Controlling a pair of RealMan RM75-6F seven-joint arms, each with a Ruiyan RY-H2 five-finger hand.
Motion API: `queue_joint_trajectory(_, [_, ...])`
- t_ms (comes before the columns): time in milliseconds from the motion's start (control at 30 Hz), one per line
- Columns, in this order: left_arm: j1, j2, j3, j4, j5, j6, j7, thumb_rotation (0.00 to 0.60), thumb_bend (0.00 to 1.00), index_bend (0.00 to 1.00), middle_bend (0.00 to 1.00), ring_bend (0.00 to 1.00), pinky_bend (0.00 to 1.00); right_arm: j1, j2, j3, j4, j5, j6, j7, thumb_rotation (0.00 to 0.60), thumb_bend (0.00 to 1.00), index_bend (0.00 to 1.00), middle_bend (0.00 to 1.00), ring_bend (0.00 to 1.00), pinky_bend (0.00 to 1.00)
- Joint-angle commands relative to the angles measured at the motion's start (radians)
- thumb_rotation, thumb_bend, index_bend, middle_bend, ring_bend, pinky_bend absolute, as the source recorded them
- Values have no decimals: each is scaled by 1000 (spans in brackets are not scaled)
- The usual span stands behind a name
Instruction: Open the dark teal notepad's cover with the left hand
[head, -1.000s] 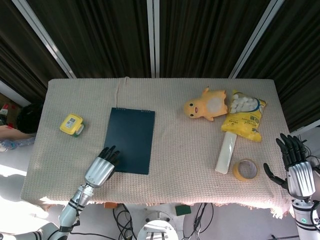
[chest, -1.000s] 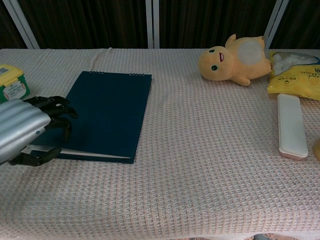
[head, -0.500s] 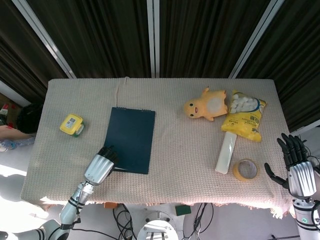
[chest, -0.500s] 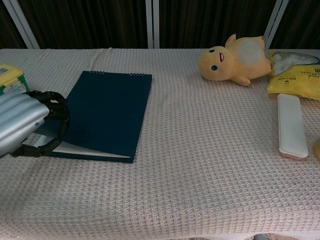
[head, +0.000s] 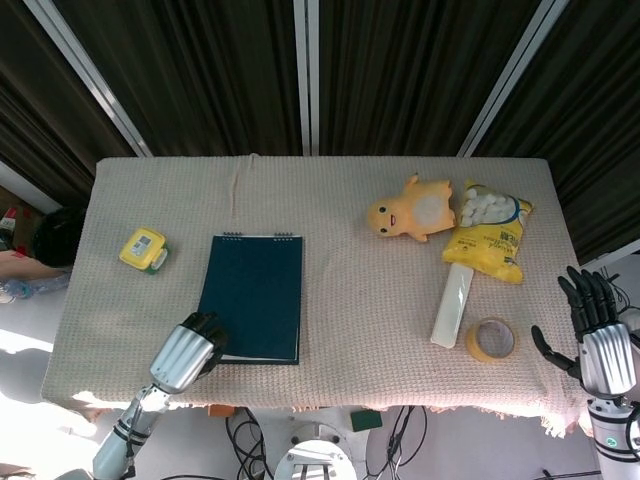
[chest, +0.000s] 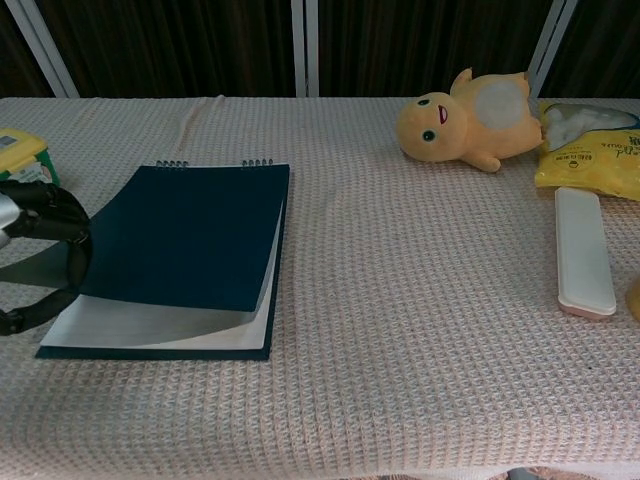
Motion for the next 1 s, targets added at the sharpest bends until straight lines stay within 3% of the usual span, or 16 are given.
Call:
queue_joint_trajectory(33, [41,101,74,-109,33,24,-24,600,463,764,523,304,380,-1,-1,-2,1,-4,4,0,600,328,0,0,0,0])
queue_joint_trajectory(333, [89,245,177,-213,112,57,-103,600,465,764,529,311,386,-8,8,-2,-9,-13,24,-9,600,328,0,0,0,0])
queue_joint_trajectory(467, [99,288,188,-252,157,74,-95,600,464,764,529,311,386,-10,8,-4,-11,-15,26,-14,600,329,0,0,0,0])
queue_joint_trajectory(533, [92,310,168,-280,165,79,-91,600,464,764,529,311,386,-11,9,-5,-12,-16,25,-17,600,329,0,0,0,0])
queue_joint_trajectory(633, [59,337,102,-334,156,71,-73,600,465,758,531,314,388,-8,9,-6,-15,-19,23,-20,600,328,0,0,0,0])
queue_joint_trajectory(733, [8,356,1,-386,109,43,-44,600,476,747,541,326,403,-5,11,-5,-21,-22,22,-25,600,329,0,0,0,0])
queue_joint_trajectory(867, [-82,361,-162,-429,-34,-34,-12,600,486,746,542,327,405,-2,15,-2,-27,-17,13,-28,600,329,0,0,0,0])
queue_joint_trajectory(1000, [-203,331,-339,-407,-244,-148,-1,600,485,745,542,327,404,5,16,1,-26,-8,-8,-31,600,329,0,0,0,0])
